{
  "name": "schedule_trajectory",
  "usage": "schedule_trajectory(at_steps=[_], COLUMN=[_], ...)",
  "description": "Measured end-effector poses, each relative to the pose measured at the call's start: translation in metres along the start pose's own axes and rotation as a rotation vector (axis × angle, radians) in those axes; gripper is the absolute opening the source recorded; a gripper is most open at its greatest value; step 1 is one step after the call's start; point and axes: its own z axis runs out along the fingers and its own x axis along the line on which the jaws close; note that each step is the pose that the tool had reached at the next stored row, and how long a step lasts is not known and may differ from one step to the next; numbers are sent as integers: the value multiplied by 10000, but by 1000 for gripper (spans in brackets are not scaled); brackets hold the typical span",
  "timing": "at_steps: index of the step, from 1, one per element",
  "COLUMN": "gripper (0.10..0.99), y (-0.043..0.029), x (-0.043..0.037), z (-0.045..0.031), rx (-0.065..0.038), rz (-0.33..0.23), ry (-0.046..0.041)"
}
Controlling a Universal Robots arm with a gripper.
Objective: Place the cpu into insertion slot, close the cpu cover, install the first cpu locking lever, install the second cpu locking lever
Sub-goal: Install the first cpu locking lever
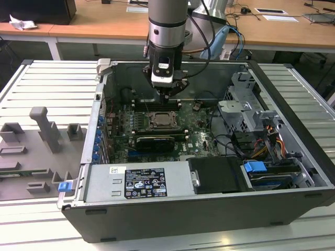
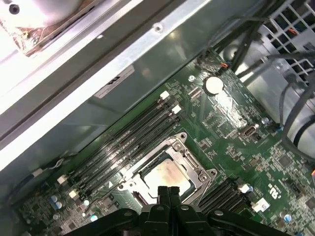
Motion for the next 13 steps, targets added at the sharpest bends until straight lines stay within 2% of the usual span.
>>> schedule_trajectory(at_steps=[3,13], gripper=[106,106], y=[0,0], x=[0,0], z=[0,0], rx=[1,4], rz=[-499,-1530], ry=[26,82])
